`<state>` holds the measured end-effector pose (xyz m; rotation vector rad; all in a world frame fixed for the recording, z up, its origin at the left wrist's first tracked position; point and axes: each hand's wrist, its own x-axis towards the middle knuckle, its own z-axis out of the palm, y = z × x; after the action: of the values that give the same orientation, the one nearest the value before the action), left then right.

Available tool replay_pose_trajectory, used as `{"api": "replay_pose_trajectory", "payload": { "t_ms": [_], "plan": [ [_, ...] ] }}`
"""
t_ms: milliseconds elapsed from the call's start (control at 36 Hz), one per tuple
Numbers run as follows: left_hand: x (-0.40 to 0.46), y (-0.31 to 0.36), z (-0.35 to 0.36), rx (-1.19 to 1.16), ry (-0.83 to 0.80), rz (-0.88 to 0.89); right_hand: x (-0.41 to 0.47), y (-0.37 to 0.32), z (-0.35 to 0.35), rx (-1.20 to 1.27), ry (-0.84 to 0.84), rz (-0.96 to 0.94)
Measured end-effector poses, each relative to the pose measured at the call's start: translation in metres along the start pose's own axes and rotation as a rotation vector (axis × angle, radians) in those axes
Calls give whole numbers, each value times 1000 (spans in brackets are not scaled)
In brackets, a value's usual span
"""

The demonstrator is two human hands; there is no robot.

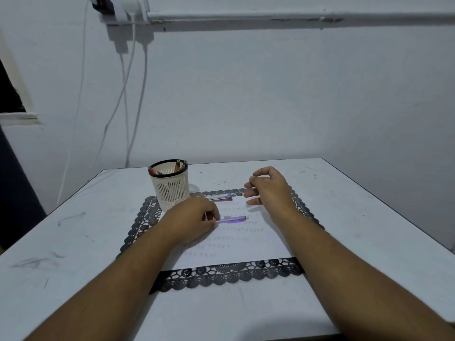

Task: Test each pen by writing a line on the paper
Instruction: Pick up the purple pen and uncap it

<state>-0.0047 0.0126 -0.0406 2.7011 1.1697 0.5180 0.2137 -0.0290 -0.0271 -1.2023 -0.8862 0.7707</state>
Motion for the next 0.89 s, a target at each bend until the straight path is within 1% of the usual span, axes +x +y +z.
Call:
{"api": "replay_pose_trajectory", "payload": {
  "t_ms": [250, 444, 639, 750, 889],
  "plan": [
    [-2, -2, -2, -47, -10, 13, -3, -1, -5, 91, -52, 47],
    [-1, -5, -10, -163, 57, -2, 0, -4, -6, 170, -27, 72],
    [-4, -10, -13, -351, 187, -71, -1, -5, -3, 186, -24, 61],
    [-5, -9, -12, -413, 186, -83, -2, -4, -2, 205, -43, 58],
    [-6, -6, -10, -426, 190, -86, -5, -6, 1, 253, -65, 46]
  ]
}}
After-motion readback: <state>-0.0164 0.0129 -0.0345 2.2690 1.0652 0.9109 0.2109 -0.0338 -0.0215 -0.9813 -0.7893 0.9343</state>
